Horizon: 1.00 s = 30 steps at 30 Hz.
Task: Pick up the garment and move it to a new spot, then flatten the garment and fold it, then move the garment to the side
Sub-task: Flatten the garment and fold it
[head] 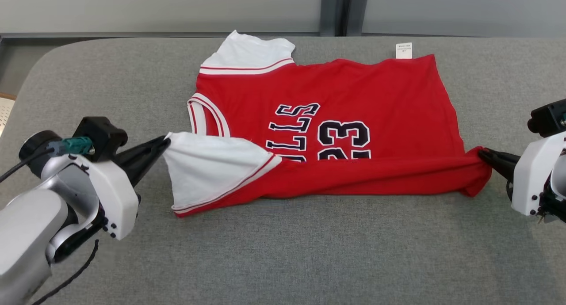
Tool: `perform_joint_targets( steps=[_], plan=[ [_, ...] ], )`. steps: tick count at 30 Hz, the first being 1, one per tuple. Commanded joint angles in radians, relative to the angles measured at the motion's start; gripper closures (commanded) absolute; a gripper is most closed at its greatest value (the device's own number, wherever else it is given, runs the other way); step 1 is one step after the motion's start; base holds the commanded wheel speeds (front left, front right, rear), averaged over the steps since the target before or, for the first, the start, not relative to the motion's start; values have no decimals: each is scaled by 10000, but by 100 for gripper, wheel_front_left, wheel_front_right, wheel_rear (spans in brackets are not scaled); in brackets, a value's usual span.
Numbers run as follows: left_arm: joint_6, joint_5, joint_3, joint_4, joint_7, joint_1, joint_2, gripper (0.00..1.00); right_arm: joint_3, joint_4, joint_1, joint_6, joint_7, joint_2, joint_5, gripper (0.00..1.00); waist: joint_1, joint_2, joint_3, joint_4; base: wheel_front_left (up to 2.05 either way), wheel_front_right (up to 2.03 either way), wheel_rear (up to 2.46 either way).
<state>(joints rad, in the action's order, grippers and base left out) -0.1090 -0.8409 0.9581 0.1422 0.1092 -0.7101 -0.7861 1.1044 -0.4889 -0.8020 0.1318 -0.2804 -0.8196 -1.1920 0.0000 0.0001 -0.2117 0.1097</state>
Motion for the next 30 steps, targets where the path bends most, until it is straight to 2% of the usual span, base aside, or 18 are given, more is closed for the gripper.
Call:
perform_joint_targets(
  steps=[1,9,17,18,19,20,25,30],
  plan=[
    [-36,105,-17,193,-58,-244,64,100,20,-113,-122,-20,84,62,73,100,0,-1,-205,-79,0,0,0],
    [-176,569,341,1732,-317,-1427,857,100,258,-714,-733,-20,702,497,507,100,0,-1,-662,-189,0,0,0],
    [-195,825,777,3166,-751,-2124,1543,100,504,-1056,-1029,-20,1146,837,327,100,0,-1,-987,-285,0,0,0],
    [-198,852,842,3323,-787,-2200,1617,100,452,-1150,-1055,-20,1220,892,218,76,0,-1,-1021,-296,0,0,0],
    [-201,895,878,3516,-852,-2280,1681,62,406,-1263,-1012,-21,1187,988,29,0,0,-1,-1046,-306,0,0,0],
    [-201,916,885,3720,-910,-2347,1753,0,393,-1354,-1015,-20,1156,1048,-37,0,0,-1,-1067,-316,0,0,0],
    [-92,700,645,4527,-1480,-2435,2222,0,285,-1811,-1094,-20,2044,1283,55,0,0,-1,-1043,-340,0,0,0],
    [516,131,-283,4912,-3019,-2174,2645,0,45,-1933,-965,-14,3640,1658,157,0,0,-1,-750,-345,0,0,0]
  ],
)
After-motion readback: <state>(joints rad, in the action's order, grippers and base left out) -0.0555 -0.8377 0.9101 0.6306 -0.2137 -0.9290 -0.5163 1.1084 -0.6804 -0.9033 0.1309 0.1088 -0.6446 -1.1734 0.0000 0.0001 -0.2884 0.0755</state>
